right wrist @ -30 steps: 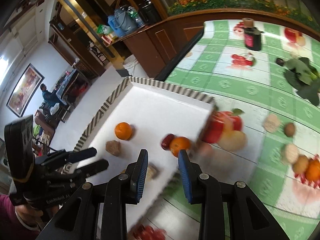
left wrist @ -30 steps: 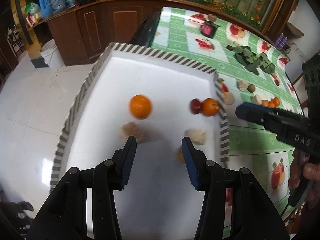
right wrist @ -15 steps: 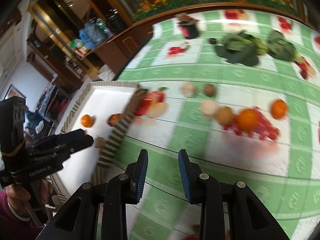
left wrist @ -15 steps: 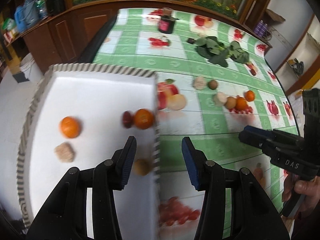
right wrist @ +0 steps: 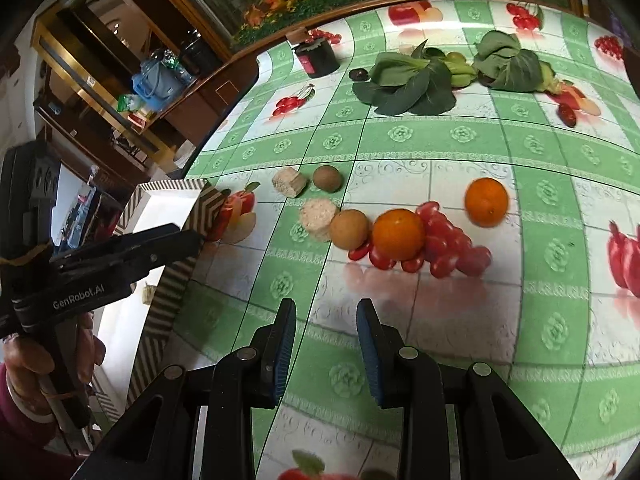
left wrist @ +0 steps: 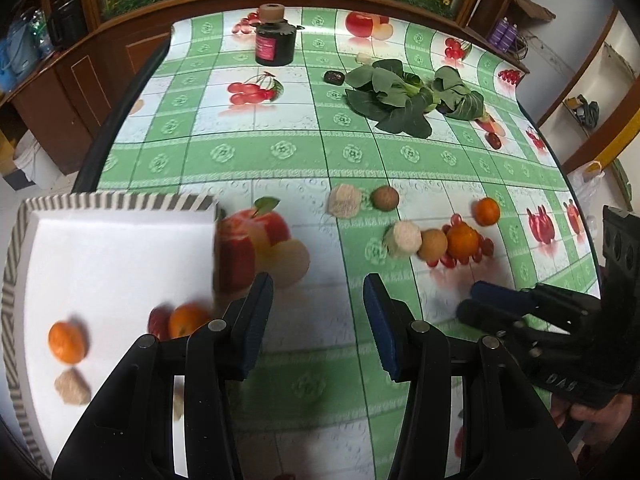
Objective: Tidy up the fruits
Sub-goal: 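Move both tools back over the remaining fruit on the tablecloth, then grasp a bread cube with the left tool while the right tool grasps a kiwi, then carry the bread cube and kiwi over the white tray, then open both tools to drop the cube and kiwi into the tray, then move both tools back over the fruit on the tablecloth, then grasp the round bread roll with the left tool while the right tool grasps an orange, then carry the bread roll and orange over the white tray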
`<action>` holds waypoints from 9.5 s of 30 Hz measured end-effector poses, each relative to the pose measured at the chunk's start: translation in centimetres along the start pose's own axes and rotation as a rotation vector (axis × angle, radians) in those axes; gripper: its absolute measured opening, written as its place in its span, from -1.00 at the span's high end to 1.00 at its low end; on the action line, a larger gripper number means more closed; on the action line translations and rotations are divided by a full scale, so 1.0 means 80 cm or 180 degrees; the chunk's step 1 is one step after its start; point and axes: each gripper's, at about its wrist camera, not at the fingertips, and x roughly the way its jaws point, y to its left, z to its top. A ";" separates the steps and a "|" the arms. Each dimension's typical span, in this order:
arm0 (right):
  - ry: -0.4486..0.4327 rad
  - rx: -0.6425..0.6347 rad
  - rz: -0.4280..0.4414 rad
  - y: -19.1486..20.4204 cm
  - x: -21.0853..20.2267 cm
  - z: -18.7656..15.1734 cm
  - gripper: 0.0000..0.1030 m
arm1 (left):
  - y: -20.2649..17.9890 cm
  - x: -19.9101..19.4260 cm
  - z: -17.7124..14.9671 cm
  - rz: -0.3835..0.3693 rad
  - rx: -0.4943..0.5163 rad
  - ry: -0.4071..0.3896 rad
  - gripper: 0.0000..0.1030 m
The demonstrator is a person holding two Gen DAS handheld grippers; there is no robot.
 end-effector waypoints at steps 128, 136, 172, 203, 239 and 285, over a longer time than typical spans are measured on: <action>0.0564 -0.1239 0.0491 0.284 0.123 -0.043 0.48 | 0.203 -0.081 -0.162 0.0702 -0.0596 -0.0023 0.49; 0.0519 -0.1459 0.0365 0.298 0.130 -0.051 0.48 | 0.210 -0.074 -0.162 0.0661 -0.0730 -0.0001 0.49; 0.0056 -0.0404 0.0156 0.107 0.008 -0.023 0.43 | 0.148 -0.111 -0.126 0.0201 -0.0659 -0.0173 0.08; -0.0065 -0.0193 -0.0367 -0.056 0.016 0.056 0.33 | -0.062 0.061 0.022 -0.0104 0.0271 0.0085 0.09; 0.0053 -0.0331 0.0245 0.042 -0.011 0.001 0.40 | 0.022 -0.034 -0.060 0.0313 -0.0037 -0.0091 0.43; 0.0620 -0.1300 0.0490 0.291 0.132 -0.041 0.40 | 0.222 -0.097 -0.185 0.0693 -0.0757 0.0022 0.43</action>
